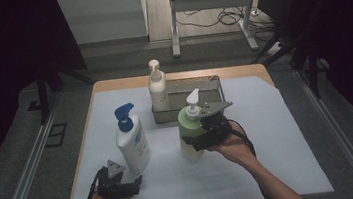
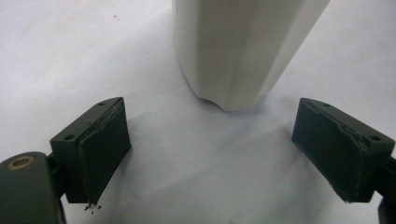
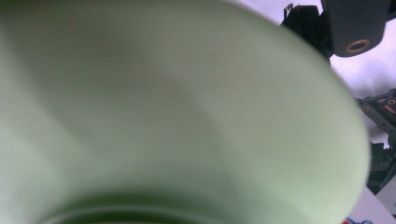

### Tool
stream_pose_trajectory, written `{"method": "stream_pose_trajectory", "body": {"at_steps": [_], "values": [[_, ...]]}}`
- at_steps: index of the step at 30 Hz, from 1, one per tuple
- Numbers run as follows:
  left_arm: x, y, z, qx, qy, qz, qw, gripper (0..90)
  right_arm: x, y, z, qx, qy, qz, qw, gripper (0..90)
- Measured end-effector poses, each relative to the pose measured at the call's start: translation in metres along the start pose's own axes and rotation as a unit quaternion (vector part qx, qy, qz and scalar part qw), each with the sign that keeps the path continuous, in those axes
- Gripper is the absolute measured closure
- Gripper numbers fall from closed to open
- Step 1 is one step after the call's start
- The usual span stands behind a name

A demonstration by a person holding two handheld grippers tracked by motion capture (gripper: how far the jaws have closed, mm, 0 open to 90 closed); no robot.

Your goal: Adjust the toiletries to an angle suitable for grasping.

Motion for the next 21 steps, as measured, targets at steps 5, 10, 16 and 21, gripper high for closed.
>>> {"method": "stream_pose_trajectory", "body": {"at_steps": [5,10,16,21], "values": [[0.000,0.000,0.000,0.000,0.000,0.000,1.0000,10.8,-0.008,-0.005,-0.005,0.000,0.004,0.007,1.0000,12.4],[0.000,0.000,0.000,0.000,0.000,0.000,1.0000,10.8,-0.014,-0.010,-0.013,-0.001,0.004,0.013,0.9999,12.4],[0.000,0.000,0.000,0.000,0.000,0.001,1.0000,10.8,-0.021,-0.014,-0.024,-0.003,0.004,0.017,0.9998,12.4],[0.000,0.000,0.000,0.000,0.000,0.000,1.0000,10.8,-0.027,-0.016,-0.033,-0.006,0.004,0.021,0.9998,12.4]]}}
Point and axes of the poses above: each handheld gripper's, and its own axes: y roughly forward along the jaws, z roughly out of its underside, x roughly to its left, the point moved 1 cm from there along y, roughly forward along the jaws, and after that the axes turned 15 degrees about -y, right-handed, at the moved point
